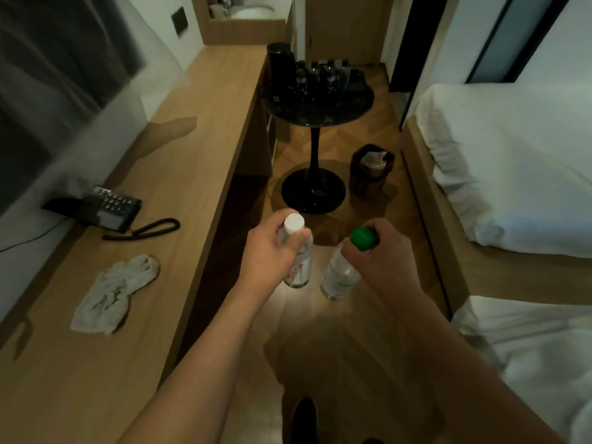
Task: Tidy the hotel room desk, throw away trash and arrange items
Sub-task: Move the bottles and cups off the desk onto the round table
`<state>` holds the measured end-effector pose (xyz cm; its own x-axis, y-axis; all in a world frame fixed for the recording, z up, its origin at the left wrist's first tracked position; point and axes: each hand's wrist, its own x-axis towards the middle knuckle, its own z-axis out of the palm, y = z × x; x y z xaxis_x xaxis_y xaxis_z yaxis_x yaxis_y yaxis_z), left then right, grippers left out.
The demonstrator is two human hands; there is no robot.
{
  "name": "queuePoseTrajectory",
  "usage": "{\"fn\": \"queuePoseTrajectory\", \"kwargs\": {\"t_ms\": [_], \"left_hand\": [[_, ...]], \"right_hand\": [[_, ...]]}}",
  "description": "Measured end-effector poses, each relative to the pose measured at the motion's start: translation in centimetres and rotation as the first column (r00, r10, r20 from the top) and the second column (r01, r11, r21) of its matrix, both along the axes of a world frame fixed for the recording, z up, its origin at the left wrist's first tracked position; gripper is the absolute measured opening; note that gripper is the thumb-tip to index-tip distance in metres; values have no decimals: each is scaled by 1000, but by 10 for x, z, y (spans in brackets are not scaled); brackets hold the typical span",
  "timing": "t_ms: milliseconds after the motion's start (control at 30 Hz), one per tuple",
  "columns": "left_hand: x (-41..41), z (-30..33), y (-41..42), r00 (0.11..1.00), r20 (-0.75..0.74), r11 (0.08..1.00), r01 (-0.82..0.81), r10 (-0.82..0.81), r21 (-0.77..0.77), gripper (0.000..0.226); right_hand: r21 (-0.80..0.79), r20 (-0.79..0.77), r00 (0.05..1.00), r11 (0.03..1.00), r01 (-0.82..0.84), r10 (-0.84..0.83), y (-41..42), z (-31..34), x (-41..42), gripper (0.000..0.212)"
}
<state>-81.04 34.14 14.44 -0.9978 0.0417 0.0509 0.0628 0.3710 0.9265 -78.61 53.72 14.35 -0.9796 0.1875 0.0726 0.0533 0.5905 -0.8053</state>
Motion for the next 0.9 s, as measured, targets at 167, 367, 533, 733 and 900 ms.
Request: {"fn": "queuePoseTrajectory", "kwargs": {"t_ms": [167, 367, 533, 733, 900], "left_hand": [[-80, 3, 32, 999, 25, 999, 33, -33, -5, 24], [-173, 0, 84, 999, 34, 1000, 23, -23, -21, 25], [-245, 6, 131, 1000, 10, 998, -10, 11, -60, 20], [-326, 13, 164, 998, -45, 999, -41, 40, -20, 18], [-399, 3, 183, 996, -90, 999, -1, -4, -48, 17]], "right_hand": [[-7, -16, 999, 999, 46, -46, 30, 4, -70, 27], [18, 0, 1000, 1000, 20, -20, 82, -8, -164, 29], [14, -13, 1000, 1000, -22, 22, 130, -1, -240, 32], [-28, -29, 1000, 1000, -12, 11, 166, 11, -325, 30], [-9, -33, 999, 1000, 1, -1, 188, 3, -395, 26]]}}
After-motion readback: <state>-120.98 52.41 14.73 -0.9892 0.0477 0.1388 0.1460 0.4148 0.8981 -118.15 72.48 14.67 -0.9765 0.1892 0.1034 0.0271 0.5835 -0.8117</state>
